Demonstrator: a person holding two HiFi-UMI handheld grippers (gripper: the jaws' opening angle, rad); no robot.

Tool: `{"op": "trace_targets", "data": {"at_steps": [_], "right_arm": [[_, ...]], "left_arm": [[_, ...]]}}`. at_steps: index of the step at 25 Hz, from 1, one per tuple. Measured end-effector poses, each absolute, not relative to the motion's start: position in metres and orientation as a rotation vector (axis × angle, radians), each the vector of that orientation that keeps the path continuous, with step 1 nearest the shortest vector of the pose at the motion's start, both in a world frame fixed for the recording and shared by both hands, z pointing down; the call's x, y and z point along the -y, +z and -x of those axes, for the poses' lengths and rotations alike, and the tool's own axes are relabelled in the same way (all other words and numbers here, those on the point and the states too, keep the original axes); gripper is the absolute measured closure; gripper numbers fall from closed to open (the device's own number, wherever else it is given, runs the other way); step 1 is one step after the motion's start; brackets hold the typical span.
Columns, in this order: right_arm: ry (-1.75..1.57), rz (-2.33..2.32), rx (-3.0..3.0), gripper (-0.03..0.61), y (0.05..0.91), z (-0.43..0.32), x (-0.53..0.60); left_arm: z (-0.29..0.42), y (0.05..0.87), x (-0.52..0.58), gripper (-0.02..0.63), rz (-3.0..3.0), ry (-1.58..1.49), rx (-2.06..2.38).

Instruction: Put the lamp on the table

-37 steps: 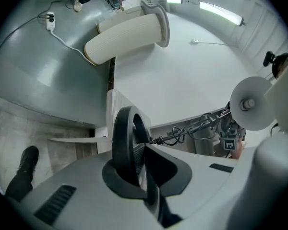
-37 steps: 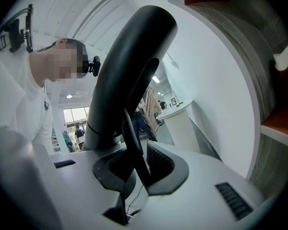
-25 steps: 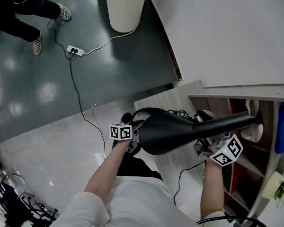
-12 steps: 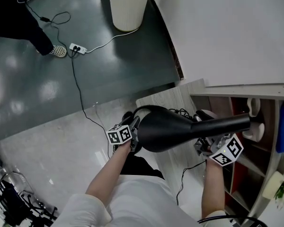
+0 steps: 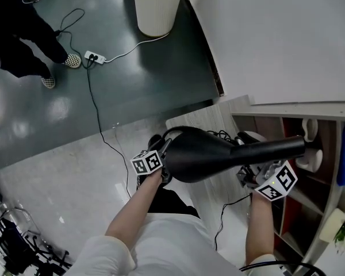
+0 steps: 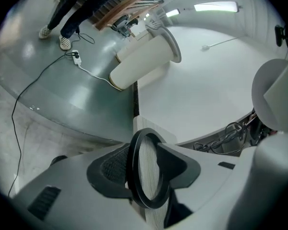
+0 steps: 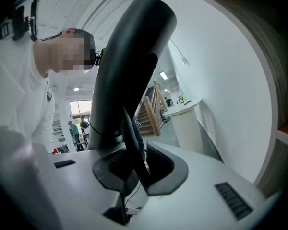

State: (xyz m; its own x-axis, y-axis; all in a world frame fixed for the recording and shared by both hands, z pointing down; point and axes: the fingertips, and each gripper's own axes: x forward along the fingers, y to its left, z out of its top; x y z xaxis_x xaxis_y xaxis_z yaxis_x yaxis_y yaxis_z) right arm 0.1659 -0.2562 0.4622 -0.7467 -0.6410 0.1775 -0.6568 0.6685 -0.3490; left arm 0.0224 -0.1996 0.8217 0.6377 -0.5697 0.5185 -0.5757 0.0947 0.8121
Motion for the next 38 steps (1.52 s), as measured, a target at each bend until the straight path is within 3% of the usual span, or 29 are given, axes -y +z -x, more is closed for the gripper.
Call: {"op": "trace_targets", "data": {"at_steps": [10,38], "right_arm": [[0.589,-1.012,2.802,0.517,0.463,-0.176,0.262],[0.577,-1.055,2.765,0.494,0.471,-0.168,0.23]], "left_arm": [[-0.053,0.825,0.193,0.448,-1.586,0.05,0.904],[-0.042,0.832,0.187,0.43,-1.591,0.049,0.826]]}}
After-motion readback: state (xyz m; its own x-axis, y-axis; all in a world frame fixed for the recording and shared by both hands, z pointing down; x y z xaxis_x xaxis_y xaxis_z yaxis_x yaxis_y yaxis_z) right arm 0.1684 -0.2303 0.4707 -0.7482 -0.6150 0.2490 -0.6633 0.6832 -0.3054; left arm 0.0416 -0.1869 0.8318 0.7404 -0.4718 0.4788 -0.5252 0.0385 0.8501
